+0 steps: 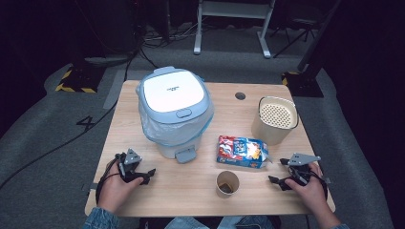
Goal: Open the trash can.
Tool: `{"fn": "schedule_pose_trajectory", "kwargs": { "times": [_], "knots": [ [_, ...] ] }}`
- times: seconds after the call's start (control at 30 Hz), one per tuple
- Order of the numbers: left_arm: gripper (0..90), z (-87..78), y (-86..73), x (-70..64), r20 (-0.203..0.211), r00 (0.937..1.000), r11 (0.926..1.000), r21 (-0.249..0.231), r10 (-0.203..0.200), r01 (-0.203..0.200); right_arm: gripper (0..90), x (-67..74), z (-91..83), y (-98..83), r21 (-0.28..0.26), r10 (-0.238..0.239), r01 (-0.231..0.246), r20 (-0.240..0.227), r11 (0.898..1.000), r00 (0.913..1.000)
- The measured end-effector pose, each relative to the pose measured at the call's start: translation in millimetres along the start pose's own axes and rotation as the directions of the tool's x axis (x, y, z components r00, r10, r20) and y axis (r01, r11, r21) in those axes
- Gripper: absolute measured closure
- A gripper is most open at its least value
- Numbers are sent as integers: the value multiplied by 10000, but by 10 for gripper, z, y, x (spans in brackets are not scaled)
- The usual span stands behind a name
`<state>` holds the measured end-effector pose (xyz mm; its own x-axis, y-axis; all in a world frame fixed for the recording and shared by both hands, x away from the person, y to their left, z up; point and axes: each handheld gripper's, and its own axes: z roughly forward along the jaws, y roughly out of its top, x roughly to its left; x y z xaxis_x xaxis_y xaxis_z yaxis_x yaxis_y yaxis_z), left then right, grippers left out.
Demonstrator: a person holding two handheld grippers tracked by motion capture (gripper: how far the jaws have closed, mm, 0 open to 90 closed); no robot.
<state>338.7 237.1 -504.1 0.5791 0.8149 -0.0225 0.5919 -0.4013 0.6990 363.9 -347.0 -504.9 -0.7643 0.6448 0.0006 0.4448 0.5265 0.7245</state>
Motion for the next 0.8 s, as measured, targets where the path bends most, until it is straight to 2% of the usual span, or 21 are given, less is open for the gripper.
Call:
{"fn": "schedule_pose_trajectory", "kwargs": {
  "times": [0.07, 0.17, 0.2, 0.27, 0.33, 0.4, 0.43, 0.57, 0.6, 0.63, 0.7, 0.77, 0.8],
  "knots": [
    [286, -23, 1, 15, -8, 10000, 10000, -44, 36, -36, 72, 0, 0, 0, -1, -3, 3, -1, 10000, 10000],
    [441, -74, 9, 29, 223, 9989, 9992, -32, -400, 401, 72, 0, 0, 0, 1, 0, 0, 0, 10000, 10000],
    [475, -95, 13, 33, 343, 9985, 9989, -154, -430, 436, 72, 0, 0, 0, 0, -2, 2, -1, 10000, 10000],
    [496, -129, 23, 30, 362, 9990, 9991, -314, -259, 270, 72, 0, 0, 0, 0, -1, 1, -1, 10000, 10000],
    [586, -180, 47, 25, 394, 9992, 9994, -323, -103, 116, 72, 0, 0, 0, 0, -1, 1, -2, 10000, 10000],
    [659, -211, 64, 20, 504, 9986, 9991, -388, -141, 160, 72, 0, 0, 0, -1, 0, 0, -1, 10000, 10000],
    [694, -283, 103, 5, 716, 9973, 9977, -640, -156, 202, 72, 0, 0, 0, -3, -4, 4, 0, 10000, 10000],
    [767, -379, 148, 0, 1032, 9945, 9952, -937, -190, 288, 72, 0, 0, 0, -2, -3, 3, 0, 10000, 10000],
    [779, -453, 182, 5, 1335, 9905, 9919, -1178, -318, 477, 72, 0, 0, 0, -1, -7, 7, 0, 10000, 10000],
    [781, -492, 202, 5, 1461, 9886, 9895, -1331, -365, 562, 72, 0, 0, 0, -2, -3, 3, -1, 10000, 10000],
    [796, -536, 225, 3, 1568, 9870, 9880, -1430, -353, 581, 72, 0, 0, 0, -1, -2, 2, 0, 10000, 10000],
    [821, -631, 280, 3, 1737, 9843, 9838, -1682, -315, 612, 72, 0, -1, 0, 6, -9, 9, 14, 10000, 10000],
    [838, -727, 347, 9, 1894, 9816, 9795, -1916, -256, 625, 72, 0, -1, 0, 5, -10, 10, 14, 10000, 10000]
  ]
}}
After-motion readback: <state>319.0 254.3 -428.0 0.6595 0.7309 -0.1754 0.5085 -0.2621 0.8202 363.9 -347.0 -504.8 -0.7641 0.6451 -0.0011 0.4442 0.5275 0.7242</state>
